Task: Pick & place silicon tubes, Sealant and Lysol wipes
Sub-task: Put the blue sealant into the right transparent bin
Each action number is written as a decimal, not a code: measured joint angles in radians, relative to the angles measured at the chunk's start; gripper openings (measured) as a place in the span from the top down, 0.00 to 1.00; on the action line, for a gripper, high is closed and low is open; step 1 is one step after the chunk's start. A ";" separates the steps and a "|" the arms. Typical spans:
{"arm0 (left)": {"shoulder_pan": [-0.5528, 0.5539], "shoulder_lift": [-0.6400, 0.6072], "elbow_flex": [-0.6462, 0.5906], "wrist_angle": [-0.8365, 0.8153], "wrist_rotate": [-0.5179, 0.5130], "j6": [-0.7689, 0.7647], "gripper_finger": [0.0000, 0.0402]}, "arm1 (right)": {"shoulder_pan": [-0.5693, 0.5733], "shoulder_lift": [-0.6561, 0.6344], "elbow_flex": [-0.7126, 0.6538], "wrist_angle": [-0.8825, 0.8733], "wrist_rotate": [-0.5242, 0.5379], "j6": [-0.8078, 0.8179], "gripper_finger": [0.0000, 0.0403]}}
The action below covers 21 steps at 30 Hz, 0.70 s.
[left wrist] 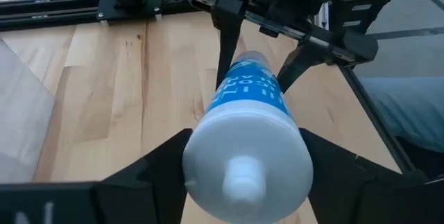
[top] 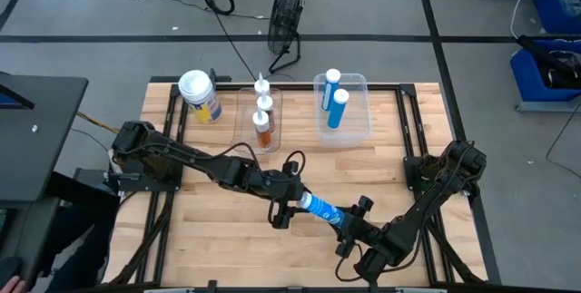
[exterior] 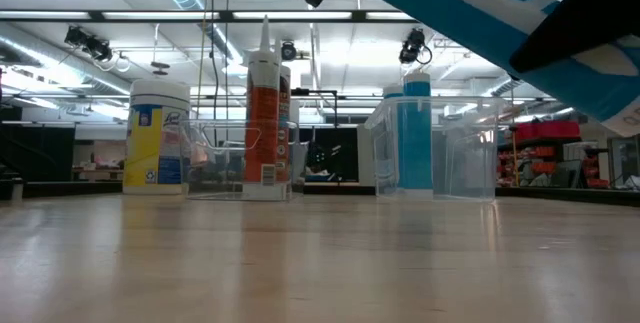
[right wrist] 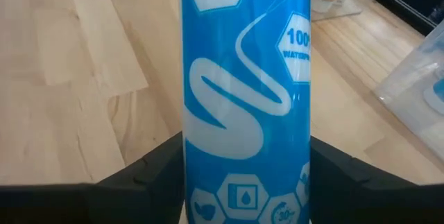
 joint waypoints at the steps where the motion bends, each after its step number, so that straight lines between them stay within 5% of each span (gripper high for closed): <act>1: 0.000 0.000 0.000 0.000 0.000 0.007 0.42 | -0.002 0.000 0.000 -0.003 -0.003 -0.001 0.42; 21: 0.041 -0.007 0.124 -0.133 0.013 0.114 0.43 | 0.007 -0.004 0.003 -0.144 -0.138 0.143 0.40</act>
